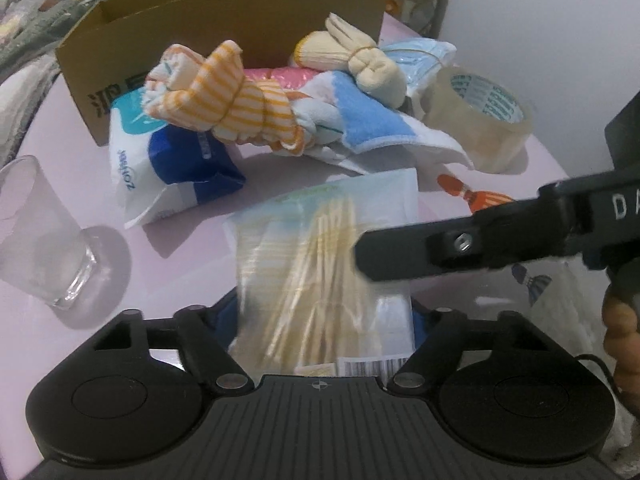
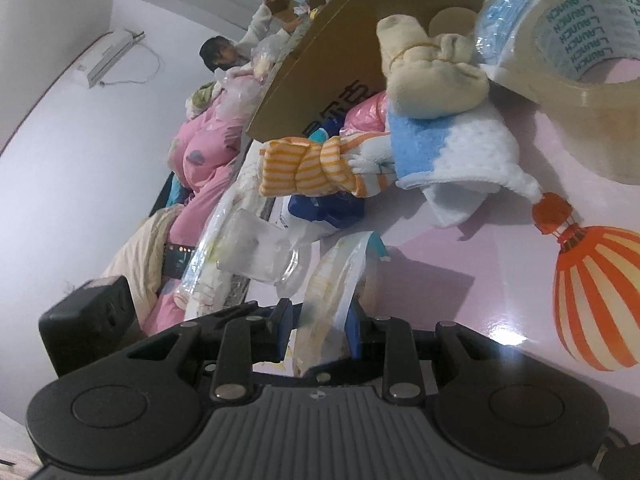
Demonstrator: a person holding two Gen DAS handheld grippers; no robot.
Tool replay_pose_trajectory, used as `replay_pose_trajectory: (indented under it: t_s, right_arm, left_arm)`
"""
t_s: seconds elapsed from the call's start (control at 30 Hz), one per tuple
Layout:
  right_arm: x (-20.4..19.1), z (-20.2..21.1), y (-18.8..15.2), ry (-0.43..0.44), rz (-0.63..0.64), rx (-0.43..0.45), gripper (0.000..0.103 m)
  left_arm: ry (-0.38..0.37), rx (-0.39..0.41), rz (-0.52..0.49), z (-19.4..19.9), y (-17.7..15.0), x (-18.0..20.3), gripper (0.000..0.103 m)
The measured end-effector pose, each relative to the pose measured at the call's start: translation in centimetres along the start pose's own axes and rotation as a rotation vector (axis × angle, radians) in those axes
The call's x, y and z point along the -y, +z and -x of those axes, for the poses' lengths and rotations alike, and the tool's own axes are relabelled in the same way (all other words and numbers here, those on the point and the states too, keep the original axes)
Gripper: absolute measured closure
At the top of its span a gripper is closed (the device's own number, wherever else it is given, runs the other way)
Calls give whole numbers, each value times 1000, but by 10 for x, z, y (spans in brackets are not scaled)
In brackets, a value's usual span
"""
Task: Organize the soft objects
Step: 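Grasp the cotton swab bag with the left gripper while the right gripper approaches the orange-striped towel, then lift the swab bag with the left gripper while the right gripper grasps the orange-striped towel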
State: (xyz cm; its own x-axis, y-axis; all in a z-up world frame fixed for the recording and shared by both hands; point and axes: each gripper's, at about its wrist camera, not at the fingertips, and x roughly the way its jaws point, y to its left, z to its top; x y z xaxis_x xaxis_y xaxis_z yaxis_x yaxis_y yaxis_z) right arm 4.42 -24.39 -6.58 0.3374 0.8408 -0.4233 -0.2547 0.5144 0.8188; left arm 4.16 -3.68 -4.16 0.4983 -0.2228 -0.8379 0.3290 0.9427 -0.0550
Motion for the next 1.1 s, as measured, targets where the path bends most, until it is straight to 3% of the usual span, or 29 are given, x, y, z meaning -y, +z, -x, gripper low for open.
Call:
replay_pose_trajectory:
  t_s: [0.33, 0.53, 0.7, 0.83, 1.1]
  right_arm:
    - [21, 12, 0, -15, -52, 43, 66]
    - [8, 9, 0, -28, 1, 31, 66]
    - [-19, 30, 3, -125, 151, 69, 64]
    - [-46, 40, 9, -195, 285, 135, 61]
    - [-110, -16, 23, -362, 718, 136, 58]
  left_arm:
    - [35, 27, 31, 7, -2, -7, 60]
    - [53, 59, 21, 20, -5, -6, 63]
    - [90, 112, 48, 33, -7, -12, 63]
    - [98, 111, 93, 31, -12, -24, 63]
    - [95, 115, 157, 27, -19, -44, 63]
